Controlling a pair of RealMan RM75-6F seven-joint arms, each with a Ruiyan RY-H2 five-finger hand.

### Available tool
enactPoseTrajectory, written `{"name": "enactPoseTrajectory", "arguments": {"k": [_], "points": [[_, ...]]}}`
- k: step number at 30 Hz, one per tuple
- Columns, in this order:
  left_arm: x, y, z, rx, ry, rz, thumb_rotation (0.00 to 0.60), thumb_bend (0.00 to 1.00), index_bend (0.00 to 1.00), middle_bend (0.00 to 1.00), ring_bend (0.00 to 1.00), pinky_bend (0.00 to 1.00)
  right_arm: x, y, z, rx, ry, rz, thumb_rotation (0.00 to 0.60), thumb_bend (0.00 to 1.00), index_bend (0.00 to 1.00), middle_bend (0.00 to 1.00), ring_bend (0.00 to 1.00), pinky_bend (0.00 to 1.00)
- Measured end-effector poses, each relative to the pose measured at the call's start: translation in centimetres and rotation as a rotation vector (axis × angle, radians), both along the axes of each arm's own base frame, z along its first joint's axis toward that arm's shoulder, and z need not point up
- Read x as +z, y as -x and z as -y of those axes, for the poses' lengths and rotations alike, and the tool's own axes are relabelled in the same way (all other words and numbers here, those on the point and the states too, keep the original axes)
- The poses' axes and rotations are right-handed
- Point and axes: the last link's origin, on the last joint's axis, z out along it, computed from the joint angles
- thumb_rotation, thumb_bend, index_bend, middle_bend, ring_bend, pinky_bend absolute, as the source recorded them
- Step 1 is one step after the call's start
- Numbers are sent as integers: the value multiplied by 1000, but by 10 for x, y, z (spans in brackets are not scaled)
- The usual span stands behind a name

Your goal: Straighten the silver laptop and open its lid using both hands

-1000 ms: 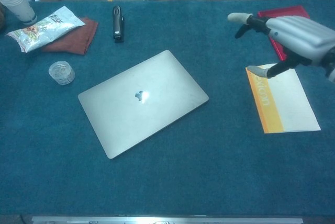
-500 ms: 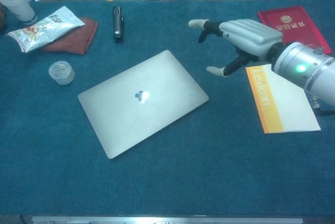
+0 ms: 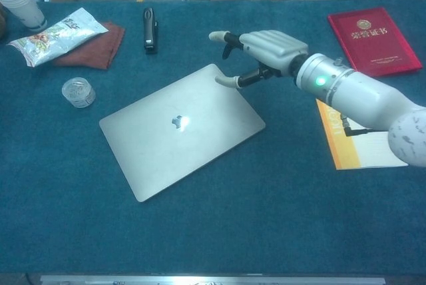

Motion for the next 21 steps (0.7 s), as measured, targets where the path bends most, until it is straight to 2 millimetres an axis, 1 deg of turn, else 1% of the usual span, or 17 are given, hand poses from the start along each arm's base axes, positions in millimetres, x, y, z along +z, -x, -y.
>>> {"name": "enactPoseTrajectory", "arguments": {"k": [11, 17, 21], "points": [[3, 9, 0, 33, -25, 10, 600, 243, 0, 0, 0, 0, -45, -22, 30, -21, 10, 2, 216, 289, 16, 281, 150, 189], [4, 9, 1, 33, -31, 15, 600, 243, 0, 0, 0, 0, -67, -37, 36, -19, 5, 14, 218, 289, 16, 308, 151, 170], [4, 9, 0, 30, -31, 16, 600, 243, 0, 0, 0, 0, -78, -45, 37, -10, 1, 14, 217, 289, 16, 316, 151, 163]]}}
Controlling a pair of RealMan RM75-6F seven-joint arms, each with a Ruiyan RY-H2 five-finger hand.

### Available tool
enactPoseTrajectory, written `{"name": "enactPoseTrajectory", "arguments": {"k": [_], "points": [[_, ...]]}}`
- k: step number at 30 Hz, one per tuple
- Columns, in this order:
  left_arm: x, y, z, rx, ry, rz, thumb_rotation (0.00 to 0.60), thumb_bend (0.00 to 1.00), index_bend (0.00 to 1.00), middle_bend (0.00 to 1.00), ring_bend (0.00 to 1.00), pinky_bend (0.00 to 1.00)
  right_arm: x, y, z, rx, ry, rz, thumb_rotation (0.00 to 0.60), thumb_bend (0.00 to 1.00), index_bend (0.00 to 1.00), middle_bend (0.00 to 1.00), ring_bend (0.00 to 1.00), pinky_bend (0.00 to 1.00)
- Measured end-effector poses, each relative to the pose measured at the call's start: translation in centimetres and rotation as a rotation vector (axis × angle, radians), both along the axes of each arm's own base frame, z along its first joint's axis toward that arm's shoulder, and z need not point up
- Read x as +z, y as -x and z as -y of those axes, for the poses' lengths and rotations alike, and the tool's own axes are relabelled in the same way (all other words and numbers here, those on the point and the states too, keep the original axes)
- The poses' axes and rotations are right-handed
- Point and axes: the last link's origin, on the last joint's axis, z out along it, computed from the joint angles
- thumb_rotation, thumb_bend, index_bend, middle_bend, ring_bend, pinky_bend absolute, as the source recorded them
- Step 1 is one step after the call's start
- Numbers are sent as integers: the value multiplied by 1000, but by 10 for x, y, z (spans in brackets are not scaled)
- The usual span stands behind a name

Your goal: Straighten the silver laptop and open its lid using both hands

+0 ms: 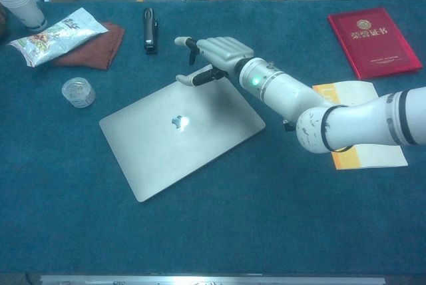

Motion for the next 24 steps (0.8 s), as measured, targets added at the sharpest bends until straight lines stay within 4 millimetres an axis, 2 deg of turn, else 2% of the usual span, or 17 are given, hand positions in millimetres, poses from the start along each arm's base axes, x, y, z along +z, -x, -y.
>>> {"name": "enactPoseTrajectory", "arguments": {"k": [14, 24], "points": [[1, 4, 2, 7, -4, 5, 600, 243, 0, 0, 0, 0, -29, -11, 5, 19, -13, -63, 217, 289, 16, 316, 146, 155], [1, 7, 3, 12, 4, 4, 600, 243, 0, 0, 0, 0, -28, -9, 8, 45, 6, -96, 216, 289, 16, 352, 145, 155]]}}
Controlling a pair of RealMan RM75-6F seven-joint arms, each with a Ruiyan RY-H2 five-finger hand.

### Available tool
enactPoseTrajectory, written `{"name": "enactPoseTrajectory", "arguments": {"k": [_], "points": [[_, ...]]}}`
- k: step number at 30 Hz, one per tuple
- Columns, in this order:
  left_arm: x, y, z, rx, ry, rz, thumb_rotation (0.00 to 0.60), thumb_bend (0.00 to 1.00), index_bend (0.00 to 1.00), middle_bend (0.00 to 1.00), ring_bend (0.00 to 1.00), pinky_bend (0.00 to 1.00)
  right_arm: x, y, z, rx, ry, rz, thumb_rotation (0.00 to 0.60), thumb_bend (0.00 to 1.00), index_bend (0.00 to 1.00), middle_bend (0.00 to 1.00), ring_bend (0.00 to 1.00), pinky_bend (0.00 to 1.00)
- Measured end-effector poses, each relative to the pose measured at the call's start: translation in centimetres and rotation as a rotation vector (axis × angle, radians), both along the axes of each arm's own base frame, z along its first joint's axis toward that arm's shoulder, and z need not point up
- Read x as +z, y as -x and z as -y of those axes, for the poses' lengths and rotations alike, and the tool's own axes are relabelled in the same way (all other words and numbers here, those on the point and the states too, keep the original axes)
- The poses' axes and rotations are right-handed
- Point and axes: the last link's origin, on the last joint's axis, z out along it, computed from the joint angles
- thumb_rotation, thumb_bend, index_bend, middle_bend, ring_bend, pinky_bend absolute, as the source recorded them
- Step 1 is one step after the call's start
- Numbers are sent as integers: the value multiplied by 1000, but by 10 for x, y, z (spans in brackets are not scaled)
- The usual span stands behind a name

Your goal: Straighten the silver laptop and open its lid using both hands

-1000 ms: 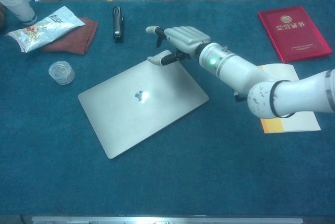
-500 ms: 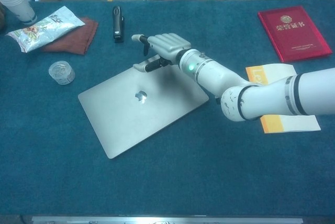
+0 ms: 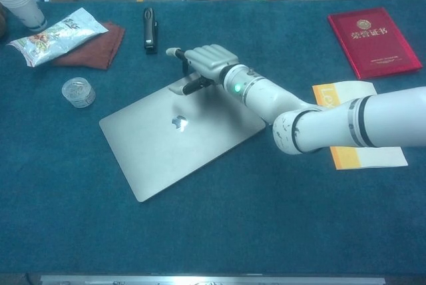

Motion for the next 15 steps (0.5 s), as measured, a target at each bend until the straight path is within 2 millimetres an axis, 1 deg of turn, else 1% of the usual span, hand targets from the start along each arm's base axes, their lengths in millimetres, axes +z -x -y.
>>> {"name": "enactPoseTrajectory", "arguments": {"k": [15], "points": [[-4, -1, 2, -11, 10, 1, 600, 243, 0, 0, 0, 0, 15, 14, -6, 20, 7, -44, 218, 289, 16, 357, 144, 155]]}}
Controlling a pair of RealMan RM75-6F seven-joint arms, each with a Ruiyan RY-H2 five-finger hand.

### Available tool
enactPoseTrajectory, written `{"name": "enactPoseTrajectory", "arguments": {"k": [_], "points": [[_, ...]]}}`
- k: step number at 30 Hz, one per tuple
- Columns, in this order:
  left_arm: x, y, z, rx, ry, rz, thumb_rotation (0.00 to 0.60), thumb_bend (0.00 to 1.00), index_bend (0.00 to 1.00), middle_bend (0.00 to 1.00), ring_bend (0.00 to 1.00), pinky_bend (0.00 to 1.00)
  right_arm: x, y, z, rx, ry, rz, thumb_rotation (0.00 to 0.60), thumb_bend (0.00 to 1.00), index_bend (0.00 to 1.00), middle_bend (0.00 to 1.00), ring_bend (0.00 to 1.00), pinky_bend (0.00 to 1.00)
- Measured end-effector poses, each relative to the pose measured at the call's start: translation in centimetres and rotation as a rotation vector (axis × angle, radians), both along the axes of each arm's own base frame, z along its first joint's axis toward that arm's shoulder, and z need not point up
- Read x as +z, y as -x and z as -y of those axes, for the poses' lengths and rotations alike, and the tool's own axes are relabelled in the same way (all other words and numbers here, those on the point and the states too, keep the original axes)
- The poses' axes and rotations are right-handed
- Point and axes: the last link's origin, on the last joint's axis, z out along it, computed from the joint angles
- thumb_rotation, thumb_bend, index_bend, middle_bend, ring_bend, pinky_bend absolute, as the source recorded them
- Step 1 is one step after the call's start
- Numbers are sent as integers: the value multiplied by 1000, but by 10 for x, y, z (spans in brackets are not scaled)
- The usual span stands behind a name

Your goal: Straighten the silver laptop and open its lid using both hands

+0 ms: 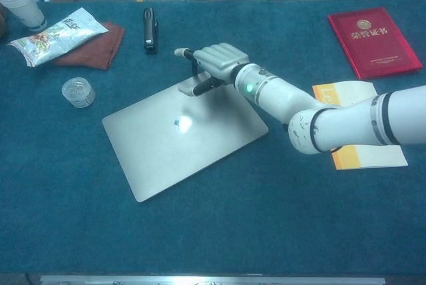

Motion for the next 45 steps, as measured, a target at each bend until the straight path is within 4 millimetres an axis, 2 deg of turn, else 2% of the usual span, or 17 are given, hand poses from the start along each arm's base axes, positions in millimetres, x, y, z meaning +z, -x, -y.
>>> {"name": "enactPoseTrajectory", "arguments": {"k": [20, 29, 36, 39, 45], "points": [[-2, 4, 6, -2, 14, 3, 600, 243, 0, 0, 0, 0, 28, 28, -23, -36, -13, -17, 217, 289, 16, 357, 145, 155], [0, 3, 8, -8, 30, -6, 600, 243, 0, 0, 0, 0, 48, 33, -38, -38, -20, 4, 217, 289, 16, 357, 145, 155], [2, 2, 18, 1, 83, -28, 600, 243, 0, 0, 0, 0, 74, 30, -33, -24, 45, 52, 224, 247, 16, 312, 126, 155], [0, -2, 25, 11, 124, -38, 600, 243, 0, 0, 0, 0, 88, 34, -26, -34, 86, 71, 266, 221, 16, 286, 115, 155], [-12, -15, 33, 11, 185, -53, 600, 243, 0, 0, 0, 0, 95, 44, -20, -52, 105, 65, 287, 210, 16, 282, 112, 155]]}}
